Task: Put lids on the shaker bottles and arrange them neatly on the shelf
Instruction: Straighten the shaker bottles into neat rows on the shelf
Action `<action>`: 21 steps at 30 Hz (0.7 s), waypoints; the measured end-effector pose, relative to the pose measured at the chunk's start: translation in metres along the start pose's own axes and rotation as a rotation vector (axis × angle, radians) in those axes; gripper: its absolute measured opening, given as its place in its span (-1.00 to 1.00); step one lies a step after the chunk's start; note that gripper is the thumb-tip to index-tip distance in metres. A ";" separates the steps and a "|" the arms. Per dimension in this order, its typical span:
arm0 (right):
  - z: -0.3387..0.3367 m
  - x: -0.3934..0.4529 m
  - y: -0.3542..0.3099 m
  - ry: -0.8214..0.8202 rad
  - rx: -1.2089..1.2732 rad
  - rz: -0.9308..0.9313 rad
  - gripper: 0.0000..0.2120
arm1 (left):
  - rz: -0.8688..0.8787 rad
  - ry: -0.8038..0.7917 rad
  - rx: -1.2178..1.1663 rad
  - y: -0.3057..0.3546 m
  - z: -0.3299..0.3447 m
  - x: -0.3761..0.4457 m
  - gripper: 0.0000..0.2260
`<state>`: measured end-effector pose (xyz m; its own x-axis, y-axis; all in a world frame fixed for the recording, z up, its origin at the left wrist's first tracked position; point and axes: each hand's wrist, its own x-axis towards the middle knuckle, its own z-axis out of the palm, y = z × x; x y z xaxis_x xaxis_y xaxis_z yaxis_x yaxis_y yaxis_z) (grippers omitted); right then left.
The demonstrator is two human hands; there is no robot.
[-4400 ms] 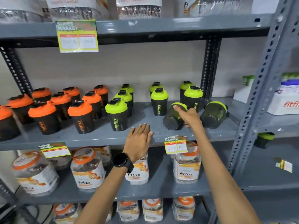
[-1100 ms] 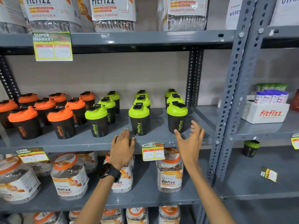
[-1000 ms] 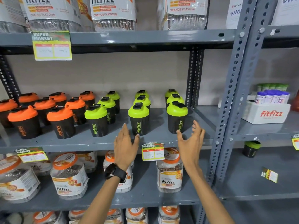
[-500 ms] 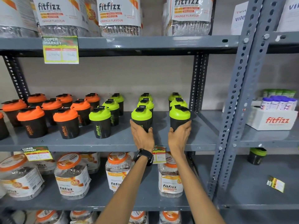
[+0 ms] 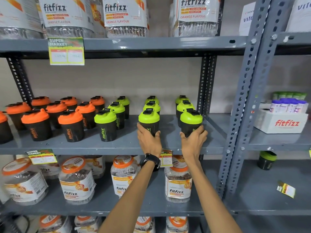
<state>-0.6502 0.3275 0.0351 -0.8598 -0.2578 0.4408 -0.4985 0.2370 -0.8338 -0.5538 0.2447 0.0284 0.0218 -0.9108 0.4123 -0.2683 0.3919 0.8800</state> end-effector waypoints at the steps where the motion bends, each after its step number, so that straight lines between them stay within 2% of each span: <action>1: 0.000 -0.001 0.000 -0.001 0.006 0.000 -0.19 | 0.003 -0.001 0.006 0.000 -0.001 -0.002 -0.16; 21: -0.003 -0.006 -0.003 -0.020 0.028 -0.017 -0.18 | 0.002 0.022 0.072 0.003 -0.001 -0.012 -0.15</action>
<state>-0.6438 0.3317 0.0357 -0.8486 -0.2805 0.4486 -0.5098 0.2064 -0.8352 -0.5539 0.2570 0.0264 0.0418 -0.9067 0.4196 -0.3374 0.3825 0.8602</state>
